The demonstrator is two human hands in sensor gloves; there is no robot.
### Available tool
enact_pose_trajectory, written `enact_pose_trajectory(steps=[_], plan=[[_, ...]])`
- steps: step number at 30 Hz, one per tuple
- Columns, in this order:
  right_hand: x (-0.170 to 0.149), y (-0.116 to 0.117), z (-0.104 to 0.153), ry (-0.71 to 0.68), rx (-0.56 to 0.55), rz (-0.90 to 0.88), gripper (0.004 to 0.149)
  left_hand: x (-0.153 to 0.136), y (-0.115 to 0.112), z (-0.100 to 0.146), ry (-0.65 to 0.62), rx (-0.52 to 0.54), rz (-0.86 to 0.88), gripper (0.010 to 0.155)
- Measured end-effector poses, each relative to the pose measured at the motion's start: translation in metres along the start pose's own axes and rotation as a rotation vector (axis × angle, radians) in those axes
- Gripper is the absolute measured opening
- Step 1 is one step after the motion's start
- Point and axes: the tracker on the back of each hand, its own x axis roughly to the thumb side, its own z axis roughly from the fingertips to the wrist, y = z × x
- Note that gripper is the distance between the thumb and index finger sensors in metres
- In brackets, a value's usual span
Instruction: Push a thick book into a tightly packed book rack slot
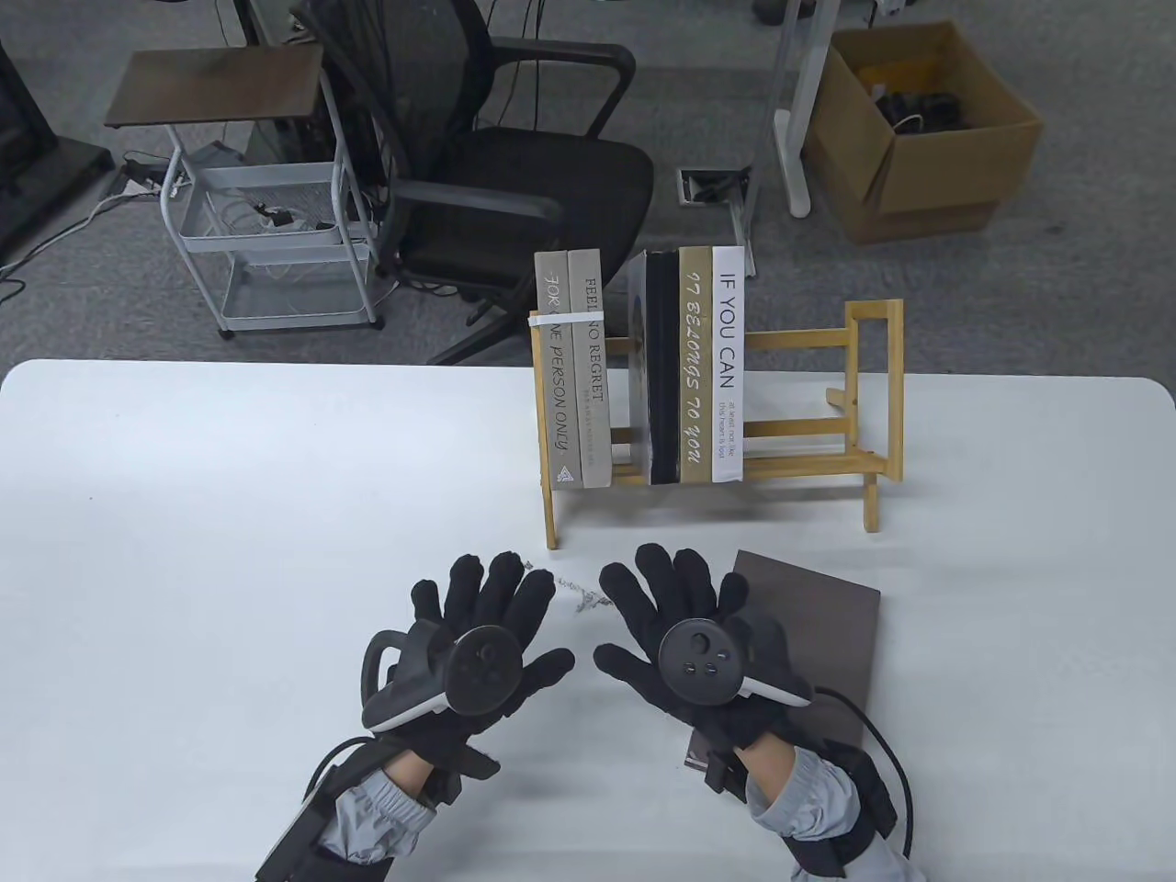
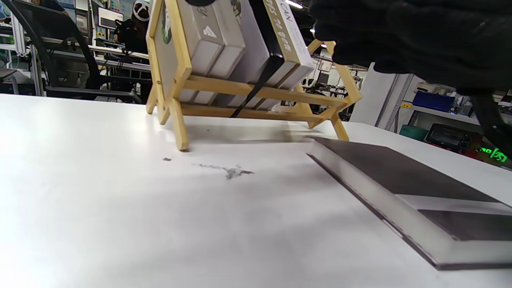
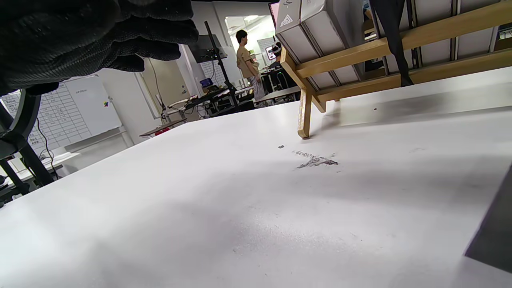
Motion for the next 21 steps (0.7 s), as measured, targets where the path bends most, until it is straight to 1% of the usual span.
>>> enact_pose_trajectory(steps=[3, 6, 9, 11, 14, 18, 19, 21], plan=[[-0.004, -0.004, 0.001, 0.015, -0.010, -0.010, 0.078, -0.001, 0.000, 0.000, 0.001, 0.004, 0.004, 0.079], [-0.015, -0.014, 0.005, 0.052, -0.029, -0.036, 0.078, -0.002, 0.001, 0.000, 0.004, 0.005, 0.006, 0.079], [-0.037, -0.029, 0.013, 0.126, -0.067, -0.088, 0.080, -0.004, 0.001, 0.000, 0.010, 0.006, 0.008, 0.079], [-0.055, -0.040, 0.020, 0.189, -0.101, -0.120, 0.082, -0.005, 0.001, 0.001, 0.013, 0.006, 0.014, 0.079], [-0.087, -0.048, 0.031, 0.302, -0.133, -0.157, 0.083, -0.007, 0.003, 0.002, 0.011, 0.008, 0.027, 0.079], [-0.135, -0.050, 0.046, 0.474, -0.116, -0.233, 0.083, -0.007, 0.005, 0.003, 0.007, 0.016, 0.036, 0.079], [-0.141, -0.050, 0.048, 0.499, -0.112, -0.238, 0.083, -0.007, 0.005, 0.003, 0.006, 0.016, 0.038, 0.079], [-0.165, -0.049, 0.055, 0.589, -0.091, -0.252, 0.082, -0.007, 0.006, 0.004, 0.007, 0.018, 0.041, 0.079]])
